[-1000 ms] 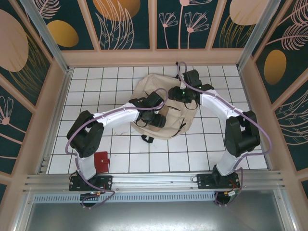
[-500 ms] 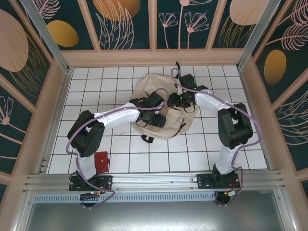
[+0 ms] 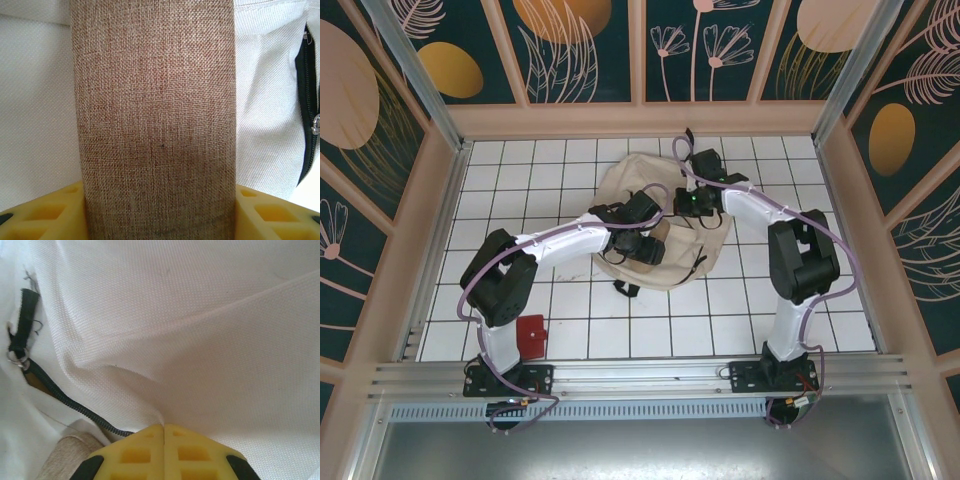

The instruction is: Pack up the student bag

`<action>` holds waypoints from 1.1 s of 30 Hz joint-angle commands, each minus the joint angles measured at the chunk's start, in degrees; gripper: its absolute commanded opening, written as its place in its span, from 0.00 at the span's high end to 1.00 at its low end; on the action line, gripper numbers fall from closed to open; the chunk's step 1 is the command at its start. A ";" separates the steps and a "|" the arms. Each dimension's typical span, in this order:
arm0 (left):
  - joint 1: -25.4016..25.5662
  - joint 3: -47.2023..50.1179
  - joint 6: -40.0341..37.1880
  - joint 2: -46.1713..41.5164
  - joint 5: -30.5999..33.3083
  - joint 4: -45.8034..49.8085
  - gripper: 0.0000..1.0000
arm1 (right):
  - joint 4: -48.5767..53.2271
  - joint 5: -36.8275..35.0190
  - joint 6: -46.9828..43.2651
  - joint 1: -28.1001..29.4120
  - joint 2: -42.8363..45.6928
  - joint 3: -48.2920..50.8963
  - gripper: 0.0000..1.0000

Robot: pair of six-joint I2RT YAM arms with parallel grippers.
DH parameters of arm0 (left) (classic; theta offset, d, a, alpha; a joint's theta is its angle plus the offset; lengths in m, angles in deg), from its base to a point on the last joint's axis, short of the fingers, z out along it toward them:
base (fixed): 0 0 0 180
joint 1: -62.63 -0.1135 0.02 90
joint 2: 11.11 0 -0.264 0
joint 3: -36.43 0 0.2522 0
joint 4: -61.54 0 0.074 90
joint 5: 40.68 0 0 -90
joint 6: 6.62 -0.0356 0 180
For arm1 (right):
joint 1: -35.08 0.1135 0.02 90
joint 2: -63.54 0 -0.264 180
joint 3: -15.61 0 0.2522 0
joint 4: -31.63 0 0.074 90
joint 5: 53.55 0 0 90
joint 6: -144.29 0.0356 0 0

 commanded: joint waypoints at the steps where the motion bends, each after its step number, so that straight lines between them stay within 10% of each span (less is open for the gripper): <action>1: 0.06 0.66 -2.04 -1.48 -0.20 0.71 0.73 | -2.81 2.29 1.58 -0.13 5.34 -0.88 1.00; 24: -3.08 -8.05 2.21 3.67 1.41 0.27 0.74 | -6.80 14.05 4.69 -0.37 12.02 5.99 1.00; 33: -4.70 -8.06 21.20 2.42 8.38 -13.36 0.74 | -8.79 16.56 6.29 -0.42 12.25 7.94 1.00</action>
